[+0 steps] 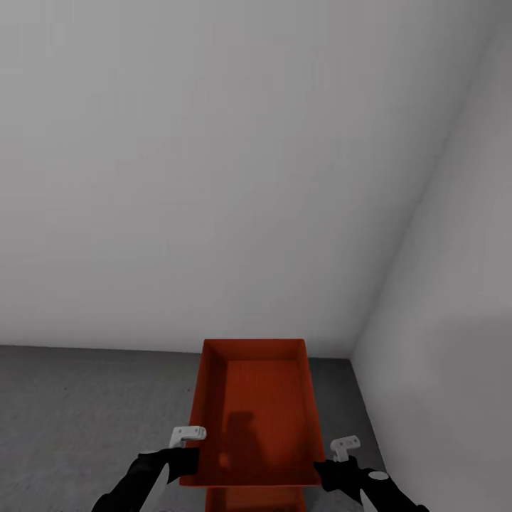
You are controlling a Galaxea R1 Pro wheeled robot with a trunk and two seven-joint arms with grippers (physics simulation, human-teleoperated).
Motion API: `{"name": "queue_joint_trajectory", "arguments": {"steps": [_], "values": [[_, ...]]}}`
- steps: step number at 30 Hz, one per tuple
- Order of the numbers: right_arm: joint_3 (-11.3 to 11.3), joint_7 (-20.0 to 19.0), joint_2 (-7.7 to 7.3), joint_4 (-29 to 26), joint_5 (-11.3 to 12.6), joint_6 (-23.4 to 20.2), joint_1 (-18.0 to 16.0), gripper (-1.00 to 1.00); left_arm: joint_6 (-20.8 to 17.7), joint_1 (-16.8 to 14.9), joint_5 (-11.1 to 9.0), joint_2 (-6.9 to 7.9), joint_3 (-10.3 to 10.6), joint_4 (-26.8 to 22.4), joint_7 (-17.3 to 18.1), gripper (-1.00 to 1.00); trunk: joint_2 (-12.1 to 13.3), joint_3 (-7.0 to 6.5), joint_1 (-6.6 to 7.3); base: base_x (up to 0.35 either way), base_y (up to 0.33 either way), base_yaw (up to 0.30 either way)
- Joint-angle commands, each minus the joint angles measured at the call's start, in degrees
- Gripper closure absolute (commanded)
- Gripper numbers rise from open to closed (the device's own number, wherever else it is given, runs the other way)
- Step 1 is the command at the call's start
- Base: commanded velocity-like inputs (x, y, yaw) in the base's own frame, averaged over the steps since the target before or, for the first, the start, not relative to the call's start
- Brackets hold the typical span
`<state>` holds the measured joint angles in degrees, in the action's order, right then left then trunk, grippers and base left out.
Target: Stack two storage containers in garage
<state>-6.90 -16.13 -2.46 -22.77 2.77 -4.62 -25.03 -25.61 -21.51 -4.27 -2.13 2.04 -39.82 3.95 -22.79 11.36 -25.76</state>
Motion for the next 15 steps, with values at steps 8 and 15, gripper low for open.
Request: {"name": "queue_joint_trajectory", "arguments": {"steps": [8, 15], "values": [[0.15, -0.22, 1.67, 0.09, -0.48, -0.39, -0.02, 1.0, 3.82, -0.02, -0.66, -0.42, 0.59, -0.1, -0.26, 1.0, -0.12, 0.86, -0.03, 0.0, 0.0, 0.0], [0.13, -0.22, 1.67, 0.09, -0.48, -0.39, -0.02, 1.0, 3.82, -0.02, -0.59, -0.42, 0.59, -0.08, -0.26, 1.0, -0.12, 1.5, -0.03, 0.0, 0.0, 0.0]]}}
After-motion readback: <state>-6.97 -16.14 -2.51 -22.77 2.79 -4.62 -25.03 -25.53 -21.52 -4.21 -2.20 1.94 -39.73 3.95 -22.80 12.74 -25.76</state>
